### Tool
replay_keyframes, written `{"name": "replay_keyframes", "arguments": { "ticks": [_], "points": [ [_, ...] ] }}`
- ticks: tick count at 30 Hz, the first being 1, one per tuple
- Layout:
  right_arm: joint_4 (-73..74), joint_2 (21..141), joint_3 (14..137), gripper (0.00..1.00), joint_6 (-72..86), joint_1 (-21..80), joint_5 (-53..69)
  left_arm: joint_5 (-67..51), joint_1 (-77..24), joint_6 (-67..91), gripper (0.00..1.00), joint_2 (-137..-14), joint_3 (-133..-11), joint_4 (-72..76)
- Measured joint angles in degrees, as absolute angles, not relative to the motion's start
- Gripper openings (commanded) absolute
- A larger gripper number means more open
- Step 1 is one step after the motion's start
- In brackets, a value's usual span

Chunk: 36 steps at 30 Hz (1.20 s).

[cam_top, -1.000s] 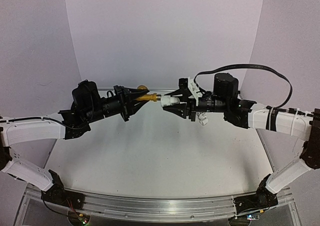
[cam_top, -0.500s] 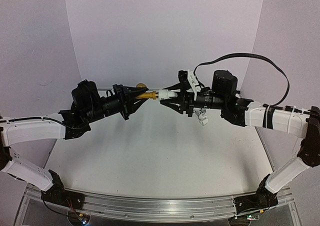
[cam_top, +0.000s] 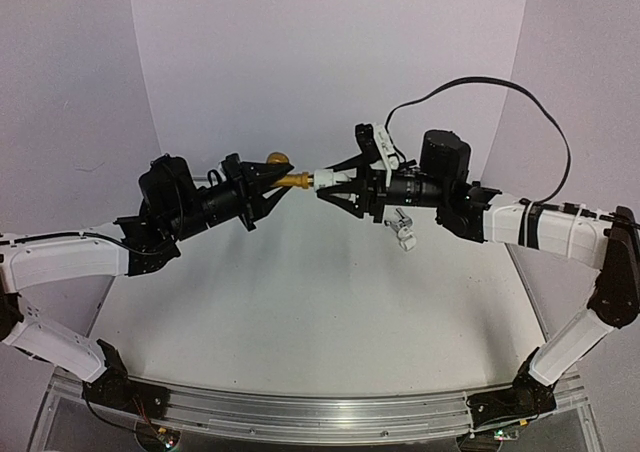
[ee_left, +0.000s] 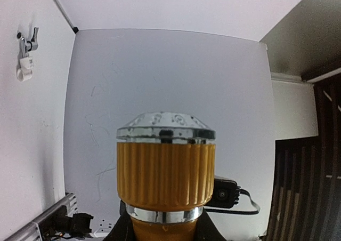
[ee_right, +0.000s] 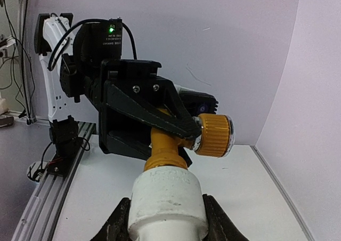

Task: Install the water faucets

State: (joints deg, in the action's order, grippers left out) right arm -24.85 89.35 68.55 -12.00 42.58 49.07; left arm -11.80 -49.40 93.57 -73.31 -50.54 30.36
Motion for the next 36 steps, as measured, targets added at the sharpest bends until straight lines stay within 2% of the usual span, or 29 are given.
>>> {"name": "replay_keyframes", "arguments": {
  "ticks": [14,27,36],
  "points": [
    [-31.9,90.2,68.9,0.0,7.0,42.1,53.4,-13.5,-49.7,80.1,0.0,-72.1,-51.4,32.7],
    [-48.3,95.3,68.9,0.0,30.7,41.2,57.5,-13.7,-49.7,68.7,0.0,-72.1,-51.8,35.0],
    [-52.6,95.9,68.9,0.0,43.3,41.1,57.8,-15.0,-49.7,58.1,0.0,-72.8,-52.3,37.7]
  ]
}}
